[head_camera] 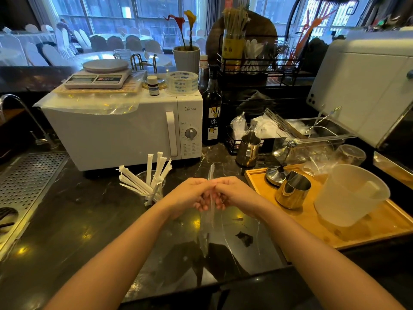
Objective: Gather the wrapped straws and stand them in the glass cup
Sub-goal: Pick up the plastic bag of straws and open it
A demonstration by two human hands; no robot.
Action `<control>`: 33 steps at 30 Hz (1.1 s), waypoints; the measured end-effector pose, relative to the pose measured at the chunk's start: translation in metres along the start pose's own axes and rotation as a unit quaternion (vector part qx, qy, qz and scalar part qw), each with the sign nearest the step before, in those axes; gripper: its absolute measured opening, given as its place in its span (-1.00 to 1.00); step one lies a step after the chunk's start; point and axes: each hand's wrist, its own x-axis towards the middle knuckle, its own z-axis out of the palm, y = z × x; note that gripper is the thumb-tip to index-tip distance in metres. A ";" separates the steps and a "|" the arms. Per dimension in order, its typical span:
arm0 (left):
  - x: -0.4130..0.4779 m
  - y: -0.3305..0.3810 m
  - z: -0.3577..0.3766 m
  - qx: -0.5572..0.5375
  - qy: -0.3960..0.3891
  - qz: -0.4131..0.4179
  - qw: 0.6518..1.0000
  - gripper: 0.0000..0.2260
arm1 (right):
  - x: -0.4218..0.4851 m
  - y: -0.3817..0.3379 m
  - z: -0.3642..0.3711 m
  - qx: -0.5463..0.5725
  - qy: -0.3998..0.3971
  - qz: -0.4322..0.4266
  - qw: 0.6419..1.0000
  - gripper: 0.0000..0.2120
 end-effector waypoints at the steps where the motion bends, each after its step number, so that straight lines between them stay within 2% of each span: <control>1: 0.001 -0.001 0.000 0.005 -0.005 -0.009 1.000 -0.69 | 0.000 0.000 0.000 -0.002 0.011 -0.004 1.000 -0.75; 5: 0.002 -0.001 0.001 0.000 -0.011 -0.017 1.000 -0.66 | 0.001 0.000 0.002 0.032 0.033 -0.005 0.999 -0.71; 14: 0.002 0.004 0.004 -0.074 0.015 0.059 0.995 -0.64 | 0.008 0.004 0.006 0.202 0.059 -0.034 0.977 -0.72; 19: 0.006 0.005 0.004 -0.120 0.040 0.066 0.990 -0.71 | 0.012 0.004 0.007 0.244 0.086 -0.053 0.964 -0.65; 23: 0.009 0.004 -0.002 -0.102 0.069 0.041 0.992 -0.68 | 0.017 0.006 0.004 0.226 0.099 -0.041 0.968 -0.62; 29: 0.007 0.013 -0.030 0.017 0.152 -0.009 0.988 -0.71 | 0.019 0.006 -0.018 0.064 0.126 -0.013 0.990 -0.62; 33: 0.007 0.017 -0.044 0.067 0.173 -0.031 0.982 -0.72 | 0.017 0.002 -0.036 -0.004 0.126 0.011 0.992 -0.59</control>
